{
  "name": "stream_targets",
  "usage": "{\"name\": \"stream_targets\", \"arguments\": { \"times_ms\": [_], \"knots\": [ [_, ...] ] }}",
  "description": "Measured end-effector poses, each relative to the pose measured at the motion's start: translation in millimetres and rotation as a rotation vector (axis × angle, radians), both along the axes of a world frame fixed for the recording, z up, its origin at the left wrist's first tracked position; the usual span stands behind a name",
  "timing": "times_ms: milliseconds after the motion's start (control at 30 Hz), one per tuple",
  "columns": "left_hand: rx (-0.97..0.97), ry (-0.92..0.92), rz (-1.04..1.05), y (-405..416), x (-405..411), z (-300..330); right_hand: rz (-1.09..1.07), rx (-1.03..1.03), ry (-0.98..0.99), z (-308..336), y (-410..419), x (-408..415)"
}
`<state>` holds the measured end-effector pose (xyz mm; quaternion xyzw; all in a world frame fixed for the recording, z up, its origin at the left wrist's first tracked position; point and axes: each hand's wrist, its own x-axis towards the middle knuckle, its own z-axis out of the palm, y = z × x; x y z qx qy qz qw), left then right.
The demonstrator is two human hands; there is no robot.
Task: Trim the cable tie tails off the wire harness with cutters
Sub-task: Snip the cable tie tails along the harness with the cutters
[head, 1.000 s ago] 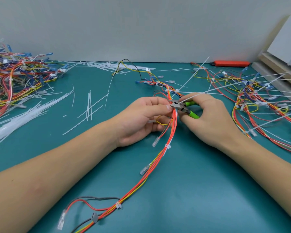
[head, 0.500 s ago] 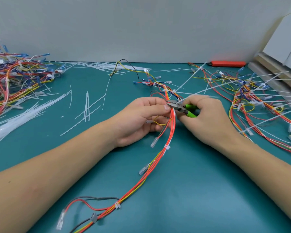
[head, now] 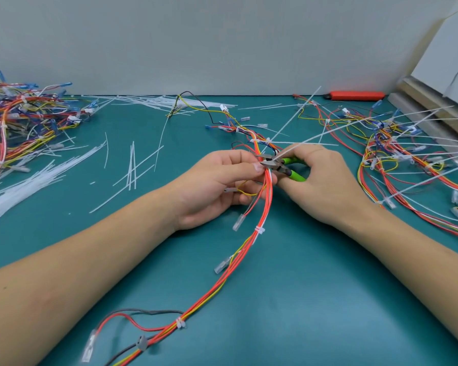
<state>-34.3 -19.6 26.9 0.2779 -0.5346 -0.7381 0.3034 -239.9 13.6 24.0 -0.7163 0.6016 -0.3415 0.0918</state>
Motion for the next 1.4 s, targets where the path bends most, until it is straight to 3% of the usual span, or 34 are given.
{"name": "stream_targets", "arguments": {
  "times_ms": [233, 433, 1200, 1400],
  "knots": [
    [-0.019, 0.006, -0.039, 0.4, 0.8, 1.3, -0.034, 0.034, 0.000, -8.0, -1.2, -1.3],
    [-0.012, -0.014, 0.000, 1.0, 0.2, 0.8, -0.024, -0.058, -0.006, -2.7, 0.7, 1.9],
    [-0.020, 0.027, 0.006, -1.5, 0.2, -1.8, -0.047, 0.107, 0.067, -5.9, -2.8, -0.2],
    [-0.005, 0.034, 0.009, -1.0, 0.1, -1.6, -0.021, 0.043, -0.013, -6.9, -2.3, -0.7]
  ]
}}
